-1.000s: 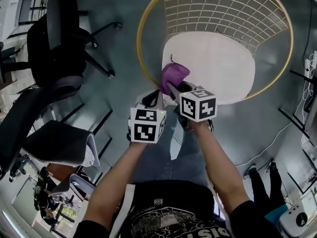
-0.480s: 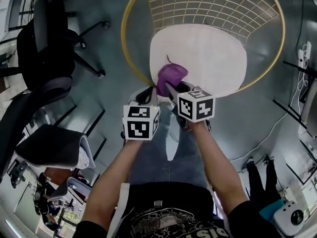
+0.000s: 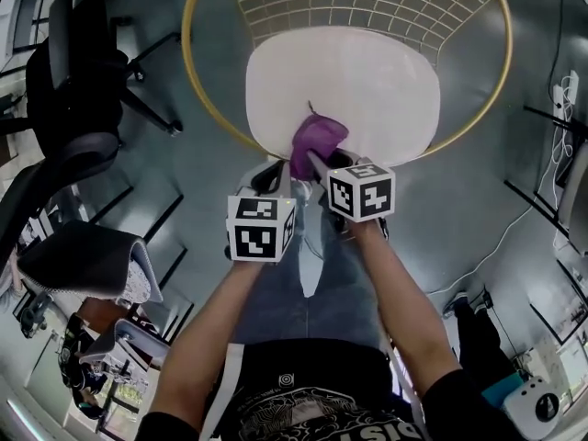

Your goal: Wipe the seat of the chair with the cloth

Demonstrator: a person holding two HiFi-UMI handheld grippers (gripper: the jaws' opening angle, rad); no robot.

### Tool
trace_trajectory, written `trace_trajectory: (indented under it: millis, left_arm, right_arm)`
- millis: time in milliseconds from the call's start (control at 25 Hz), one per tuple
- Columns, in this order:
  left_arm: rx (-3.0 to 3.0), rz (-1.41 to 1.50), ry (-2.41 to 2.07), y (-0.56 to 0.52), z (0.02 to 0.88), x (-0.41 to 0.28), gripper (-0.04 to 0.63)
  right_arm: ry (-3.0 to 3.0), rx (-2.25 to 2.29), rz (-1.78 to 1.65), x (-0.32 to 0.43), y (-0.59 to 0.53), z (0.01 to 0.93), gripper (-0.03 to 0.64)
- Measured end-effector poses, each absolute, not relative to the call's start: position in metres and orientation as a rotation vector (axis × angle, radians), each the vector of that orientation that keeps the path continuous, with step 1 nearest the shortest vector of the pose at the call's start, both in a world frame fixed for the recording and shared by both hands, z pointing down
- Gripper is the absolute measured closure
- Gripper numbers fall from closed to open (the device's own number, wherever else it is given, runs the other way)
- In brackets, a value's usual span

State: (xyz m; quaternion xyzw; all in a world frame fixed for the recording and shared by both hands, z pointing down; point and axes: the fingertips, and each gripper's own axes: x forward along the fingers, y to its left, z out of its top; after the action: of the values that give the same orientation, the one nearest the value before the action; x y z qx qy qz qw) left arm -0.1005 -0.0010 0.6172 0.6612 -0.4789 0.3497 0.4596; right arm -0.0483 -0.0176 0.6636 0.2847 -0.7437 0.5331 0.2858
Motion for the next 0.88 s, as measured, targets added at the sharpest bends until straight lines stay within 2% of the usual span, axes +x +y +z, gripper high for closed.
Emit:
trace_trajectory:
  millis: [880]
  left_arm:
    - [1.687, 0.908, -1.120, -0.002, 0.618, 0.001, 0.594]
  right_arm:
    - [-1.938, 0.938, 1.380, 0.097, -0.031, 0.672, 0.557]
